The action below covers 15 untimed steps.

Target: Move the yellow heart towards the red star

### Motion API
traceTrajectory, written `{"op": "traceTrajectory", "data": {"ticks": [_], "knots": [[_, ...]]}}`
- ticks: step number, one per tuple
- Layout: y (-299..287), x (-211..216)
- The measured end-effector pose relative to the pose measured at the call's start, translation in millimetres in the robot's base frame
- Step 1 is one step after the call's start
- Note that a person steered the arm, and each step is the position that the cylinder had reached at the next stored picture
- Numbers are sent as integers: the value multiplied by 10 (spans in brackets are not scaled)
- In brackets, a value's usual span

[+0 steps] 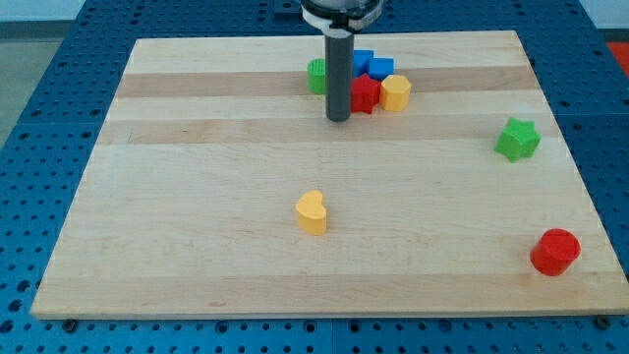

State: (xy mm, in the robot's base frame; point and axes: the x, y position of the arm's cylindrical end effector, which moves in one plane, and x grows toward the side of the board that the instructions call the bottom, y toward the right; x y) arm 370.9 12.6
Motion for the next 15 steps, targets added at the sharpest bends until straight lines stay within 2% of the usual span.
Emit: {"op": "traceTrajectory", "data": {"ticks": [1, 2, 3, 4, 5, 6, 7, 9, 10, 12, 13, 15], "knots": [[-359, 418], [-918, 630], [-1117, 944], [-849, 1675], [-514, 1956], [-486, 1899], [-486, 1527], [212, 52], [243, -54], [6, 330], [-187, 703], [-134, 1102]]}}
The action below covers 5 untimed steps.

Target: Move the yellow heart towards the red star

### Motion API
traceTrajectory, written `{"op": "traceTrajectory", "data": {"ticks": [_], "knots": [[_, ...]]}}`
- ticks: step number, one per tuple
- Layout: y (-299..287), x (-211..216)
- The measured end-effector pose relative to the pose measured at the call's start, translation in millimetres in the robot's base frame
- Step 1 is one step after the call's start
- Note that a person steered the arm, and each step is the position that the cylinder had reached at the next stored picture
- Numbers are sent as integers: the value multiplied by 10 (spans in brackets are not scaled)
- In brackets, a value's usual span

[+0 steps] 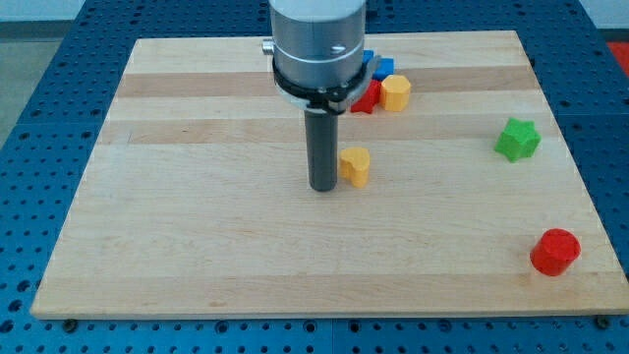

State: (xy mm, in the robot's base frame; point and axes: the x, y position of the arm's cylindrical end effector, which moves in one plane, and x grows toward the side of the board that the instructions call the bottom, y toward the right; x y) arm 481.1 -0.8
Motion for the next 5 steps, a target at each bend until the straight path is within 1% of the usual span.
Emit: {"op": "traceTrajectory", "data": {"ticks": [1, 3, 4, 5], "knots": [[353, 48], [559, -867], [559, -1007], [559, -866]]}}
